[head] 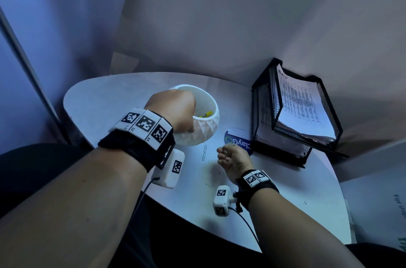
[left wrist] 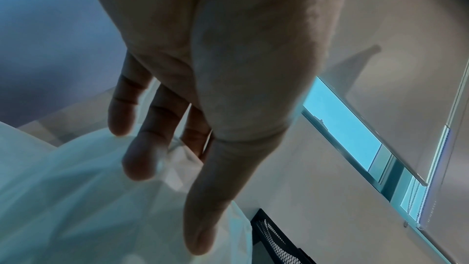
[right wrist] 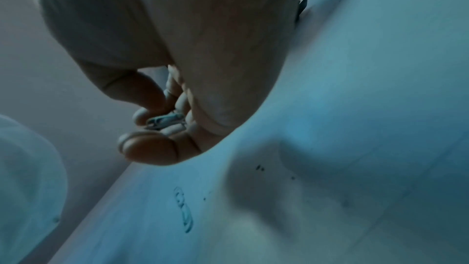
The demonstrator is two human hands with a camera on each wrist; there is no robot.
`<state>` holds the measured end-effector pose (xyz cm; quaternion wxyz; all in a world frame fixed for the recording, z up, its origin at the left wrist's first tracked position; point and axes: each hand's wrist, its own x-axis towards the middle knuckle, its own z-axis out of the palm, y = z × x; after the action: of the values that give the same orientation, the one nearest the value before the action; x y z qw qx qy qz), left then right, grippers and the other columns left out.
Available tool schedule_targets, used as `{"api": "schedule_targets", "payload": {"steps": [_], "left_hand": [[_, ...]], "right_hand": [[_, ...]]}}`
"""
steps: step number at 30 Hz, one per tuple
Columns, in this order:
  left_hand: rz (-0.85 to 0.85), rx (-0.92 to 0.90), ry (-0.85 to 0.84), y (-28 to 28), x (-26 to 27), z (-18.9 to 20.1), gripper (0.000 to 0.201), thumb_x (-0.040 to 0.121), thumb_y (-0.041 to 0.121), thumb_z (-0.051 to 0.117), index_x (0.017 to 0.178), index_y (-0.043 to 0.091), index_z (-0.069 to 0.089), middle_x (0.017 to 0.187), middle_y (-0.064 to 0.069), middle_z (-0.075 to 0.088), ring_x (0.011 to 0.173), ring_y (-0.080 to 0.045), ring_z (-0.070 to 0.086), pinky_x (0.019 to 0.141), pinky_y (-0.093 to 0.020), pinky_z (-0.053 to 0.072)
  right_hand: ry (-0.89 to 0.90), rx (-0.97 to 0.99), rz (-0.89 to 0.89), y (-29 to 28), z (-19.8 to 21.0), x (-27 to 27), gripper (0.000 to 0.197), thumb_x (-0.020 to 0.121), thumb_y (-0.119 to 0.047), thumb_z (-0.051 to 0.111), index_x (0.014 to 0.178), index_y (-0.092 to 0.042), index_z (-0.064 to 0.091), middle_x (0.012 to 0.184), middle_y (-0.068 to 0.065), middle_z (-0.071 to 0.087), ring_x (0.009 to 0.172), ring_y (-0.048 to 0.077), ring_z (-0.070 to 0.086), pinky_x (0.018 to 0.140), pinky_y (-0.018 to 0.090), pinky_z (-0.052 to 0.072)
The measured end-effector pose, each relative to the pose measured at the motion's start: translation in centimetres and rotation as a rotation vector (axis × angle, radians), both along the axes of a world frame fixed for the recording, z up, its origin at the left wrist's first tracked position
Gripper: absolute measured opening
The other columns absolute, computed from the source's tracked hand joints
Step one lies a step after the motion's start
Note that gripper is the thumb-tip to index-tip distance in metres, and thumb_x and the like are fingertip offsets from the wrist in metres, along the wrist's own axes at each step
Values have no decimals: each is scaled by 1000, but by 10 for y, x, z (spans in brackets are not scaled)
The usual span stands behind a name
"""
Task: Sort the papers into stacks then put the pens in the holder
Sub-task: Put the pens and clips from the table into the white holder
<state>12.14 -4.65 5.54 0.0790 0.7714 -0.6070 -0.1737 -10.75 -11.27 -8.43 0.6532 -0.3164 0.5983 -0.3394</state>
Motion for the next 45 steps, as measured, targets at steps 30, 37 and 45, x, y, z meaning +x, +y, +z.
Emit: {"api": "schedule_targets", "payload": {"steps": [30,37,45], "left_hand": [[30,0,25,-2,3,-1,19,76,37,78,88,25,69,80,6,65,85,-25,66,65,-31,46],[16,12,21,-4,-4,-3,24,74,41,80,89,27,68,81,7,65,85,-25,66,66,-32,47],[19,13,19,-2,-1,-3,25,76,42,82,90,26,70,83,5,66,85,-26,67,67,-33,49]], "right_hand": [[184,84,2,-19,-11,-11,18,74,-15,43,60,-23,33,53,-2,25,44,16,18,45,26,17],[-112,104,-35,-3,5,-17,12,69,-12,39,60,-16,44,58,5,45,46,18,30,44,20,21],[159,-8,134,-3,-6,13,24,83,-2,47,68,-19,38,57,4,41,44,15,30,47,19,19]]}}
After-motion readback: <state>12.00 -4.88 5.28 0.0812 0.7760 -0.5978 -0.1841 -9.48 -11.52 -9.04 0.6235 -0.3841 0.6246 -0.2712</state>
